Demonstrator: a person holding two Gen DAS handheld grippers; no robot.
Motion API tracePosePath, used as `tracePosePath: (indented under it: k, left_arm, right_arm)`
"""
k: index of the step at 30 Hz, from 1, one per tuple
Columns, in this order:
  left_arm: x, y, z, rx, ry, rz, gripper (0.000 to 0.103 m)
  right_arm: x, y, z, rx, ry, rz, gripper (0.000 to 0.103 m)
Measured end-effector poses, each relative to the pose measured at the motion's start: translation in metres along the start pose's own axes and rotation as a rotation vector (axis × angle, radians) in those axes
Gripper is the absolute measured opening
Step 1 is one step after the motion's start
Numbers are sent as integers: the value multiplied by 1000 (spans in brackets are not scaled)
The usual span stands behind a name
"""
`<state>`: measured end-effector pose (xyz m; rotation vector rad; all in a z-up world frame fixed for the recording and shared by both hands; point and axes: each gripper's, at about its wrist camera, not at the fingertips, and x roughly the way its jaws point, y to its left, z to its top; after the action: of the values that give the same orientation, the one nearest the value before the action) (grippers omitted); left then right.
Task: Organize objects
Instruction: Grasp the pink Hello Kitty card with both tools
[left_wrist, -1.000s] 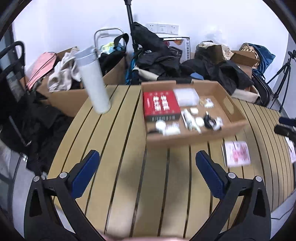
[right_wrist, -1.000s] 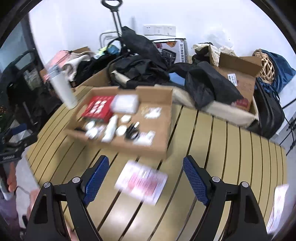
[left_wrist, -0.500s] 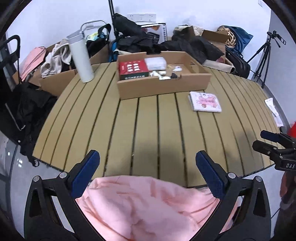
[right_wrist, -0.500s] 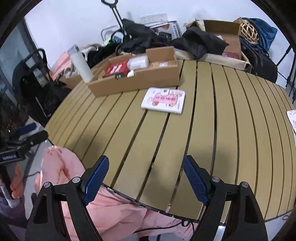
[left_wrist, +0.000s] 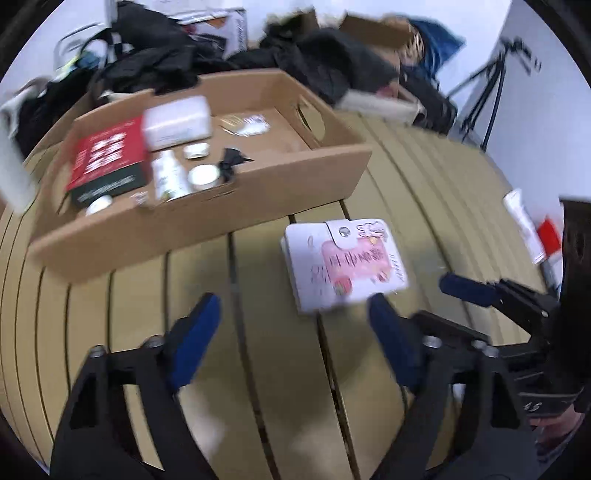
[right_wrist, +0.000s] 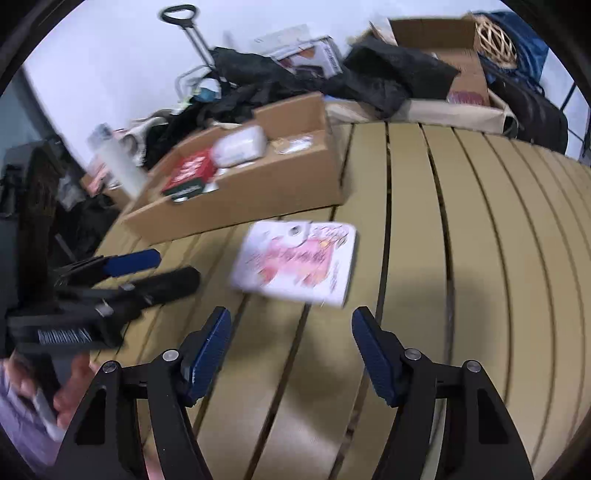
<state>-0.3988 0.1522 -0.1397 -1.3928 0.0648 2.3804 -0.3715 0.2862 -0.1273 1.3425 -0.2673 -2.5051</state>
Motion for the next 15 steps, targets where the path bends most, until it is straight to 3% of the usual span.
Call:
tracePosePath:
  k: [2, 6, 7, 8, 9, 11, 15]
  left_arm:
    - [17, 3, 7, -6, 20, 3, 50]
    - [43, 24, 10, -94, 37, -57, 49]
    - [41, 27, 9, -103, 13, -69, 48]
    - [40, 27, 7, -103, 0, -73, 46]
    - [39, 26, 4, -93, -12, -69, 42]
    - [33, 24, -2, -107, -14, -111, 16]
    - [16, 13, -26, -101, 2, -109, 16]
  right_arm:
    - [24, -5, 11, 7, 29, -34, 72]
    - [50, -10, 28, -5, 33, -60, 71]
    - [52, -11, 30, -8, 32, -59, 68]
    - [53, -10, 32, -14, 26, -53, 56]
    - [56, -9, 33, -23, 26, -40, 53]
    - [56, -7, 31, -33, 22, -31, 50]
    - [42, -2, 10, -37, 35, -2, 40]
